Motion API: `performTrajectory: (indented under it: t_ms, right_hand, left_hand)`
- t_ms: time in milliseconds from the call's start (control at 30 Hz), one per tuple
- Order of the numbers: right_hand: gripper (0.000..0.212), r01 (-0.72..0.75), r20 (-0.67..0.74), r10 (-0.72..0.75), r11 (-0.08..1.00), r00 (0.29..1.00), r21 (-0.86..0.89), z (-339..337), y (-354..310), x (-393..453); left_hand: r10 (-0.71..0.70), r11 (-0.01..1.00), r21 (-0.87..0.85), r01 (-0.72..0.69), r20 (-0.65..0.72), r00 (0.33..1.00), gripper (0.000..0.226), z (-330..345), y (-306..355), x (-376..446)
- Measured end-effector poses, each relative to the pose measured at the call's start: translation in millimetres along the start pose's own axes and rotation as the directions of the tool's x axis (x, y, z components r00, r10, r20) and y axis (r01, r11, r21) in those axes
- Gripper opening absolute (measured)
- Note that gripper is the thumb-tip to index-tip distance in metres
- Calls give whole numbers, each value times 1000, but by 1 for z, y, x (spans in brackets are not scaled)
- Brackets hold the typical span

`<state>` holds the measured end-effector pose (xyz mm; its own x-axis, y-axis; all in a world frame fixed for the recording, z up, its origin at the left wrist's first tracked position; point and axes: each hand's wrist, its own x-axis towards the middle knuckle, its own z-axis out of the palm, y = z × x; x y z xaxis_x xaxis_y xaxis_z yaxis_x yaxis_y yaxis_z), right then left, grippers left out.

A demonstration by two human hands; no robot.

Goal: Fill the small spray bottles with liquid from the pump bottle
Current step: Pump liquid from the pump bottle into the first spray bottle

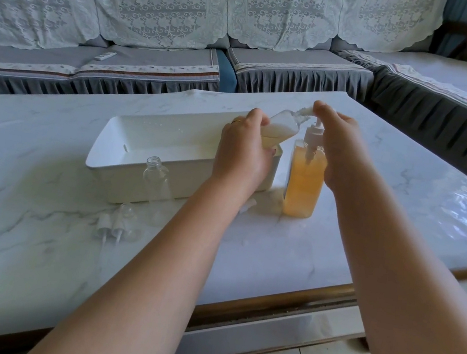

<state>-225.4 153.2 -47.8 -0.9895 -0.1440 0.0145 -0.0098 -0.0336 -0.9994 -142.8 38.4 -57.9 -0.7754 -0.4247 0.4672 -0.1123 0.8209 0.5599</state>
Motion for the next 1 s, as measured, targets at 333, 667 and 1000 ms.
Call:
performTrajectory:
  t_ms: [333,667,1000]
  right_hand:
    - [70,3,-2,-3,1000,1000,-30,1,6,-3]
    - [51,-27,35,26,1000,999,10,-4,1,-5]
    - [43,71,-76,-70,997,995,8,0,8,-6]
  left_hand:
    - [-3,1000,8,3,-2,1000,38,1,1,0]
    - [11,1000,-7,-11,-9,1000,40,-1,1,-1]
    - [-7,999,32,6,38,999,38,2,-2,-3]
